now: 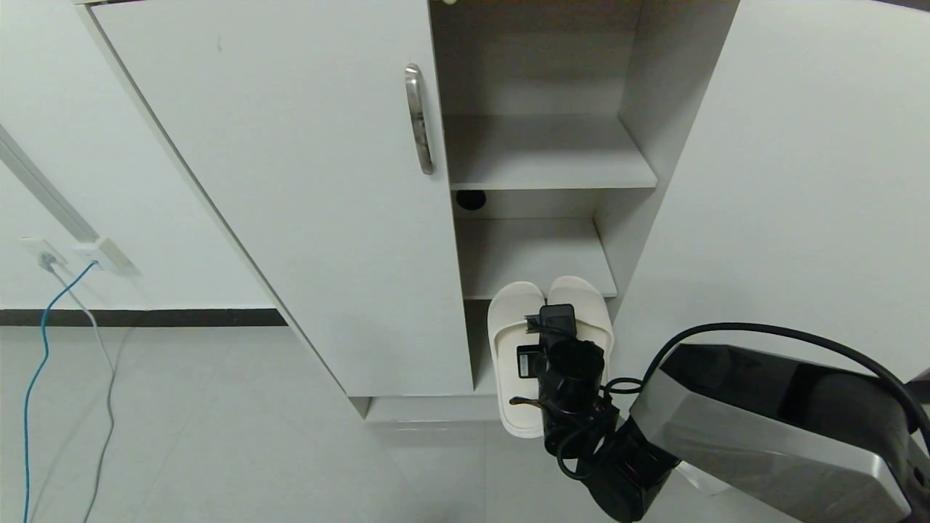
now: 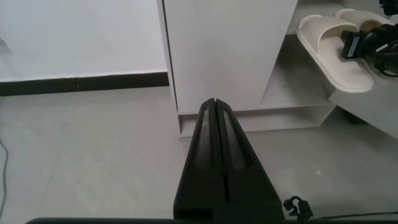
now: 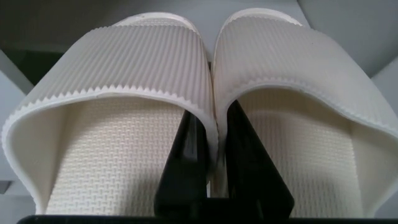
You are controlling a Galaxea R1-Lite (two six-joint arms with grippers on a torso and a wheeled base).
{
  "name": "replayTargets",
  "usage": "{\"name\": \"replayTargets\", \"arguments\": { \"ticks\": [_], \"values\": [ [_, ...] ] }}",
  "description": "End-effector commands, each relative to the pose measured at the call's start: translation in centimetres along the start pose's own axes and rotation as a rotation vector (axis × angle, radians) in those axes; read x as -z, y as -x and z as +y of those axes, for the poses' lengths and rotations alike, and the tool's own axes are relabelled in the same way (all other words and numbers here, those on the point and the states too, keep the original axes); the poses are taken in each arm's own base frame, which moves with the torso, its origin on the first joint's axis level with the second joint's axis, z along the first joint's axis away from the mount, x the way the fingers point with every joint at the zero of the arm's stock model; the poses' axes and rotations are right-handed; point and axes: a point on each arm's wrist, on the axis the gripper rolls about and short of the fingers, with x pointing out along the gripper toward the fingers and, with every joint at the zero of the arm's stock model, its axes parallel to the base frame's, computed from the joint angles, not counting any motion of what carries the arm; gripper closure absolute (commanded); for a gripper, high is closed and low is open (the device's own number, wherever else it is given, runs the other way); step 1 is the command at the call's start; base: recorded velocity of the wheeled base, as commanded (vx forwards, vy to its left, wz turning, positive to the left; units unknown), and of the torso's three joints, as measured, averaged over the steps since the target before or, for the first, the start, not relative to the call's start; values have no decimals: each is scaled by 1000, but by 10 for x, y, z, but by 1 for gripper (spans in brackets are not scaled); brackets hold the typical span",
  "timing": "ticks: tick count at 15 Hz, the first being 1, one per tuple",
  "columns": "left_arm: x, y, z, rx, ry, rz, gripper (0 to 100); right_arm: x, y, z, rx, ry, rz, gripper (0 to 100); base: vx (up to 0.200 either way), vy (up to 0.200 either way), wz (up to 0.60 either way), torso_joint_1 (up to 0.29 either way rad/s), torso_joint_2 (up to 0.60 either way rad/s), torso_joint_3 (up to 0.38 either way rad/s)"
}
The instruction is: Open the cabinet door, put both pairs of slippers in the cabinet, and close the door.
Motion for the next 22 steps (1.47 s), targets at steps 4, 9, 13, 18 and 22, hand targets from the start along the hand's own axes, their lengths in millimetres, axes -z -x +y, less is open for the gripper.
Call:
{"name": "replayTargets", "arguments": {
  "ticks": [4,9,13,18,22],
  "values": [
    [0,0,0,0,-1,1,100,-4,-8,-1,14,-3,-5,100,200,0,0,4,6,2],
    [0,0,0,0,-1,1,100,-14,-29,-2,39,14,17,100,40,0,0,0,0,0],
    [0,0,0,0,-1,1,100,-30,-55,4,16,-39,85,100,0,0,0,0,0,0],
    [0,0,0,0,0,1,100,-31,-99,1,25,-58,63,100,0,0,0,0,0,0],
    [0,0,0,0,0,1,100,-27,-123,-5,39,-38,34,100,0,0,0,0,0,0]
  ]
}}
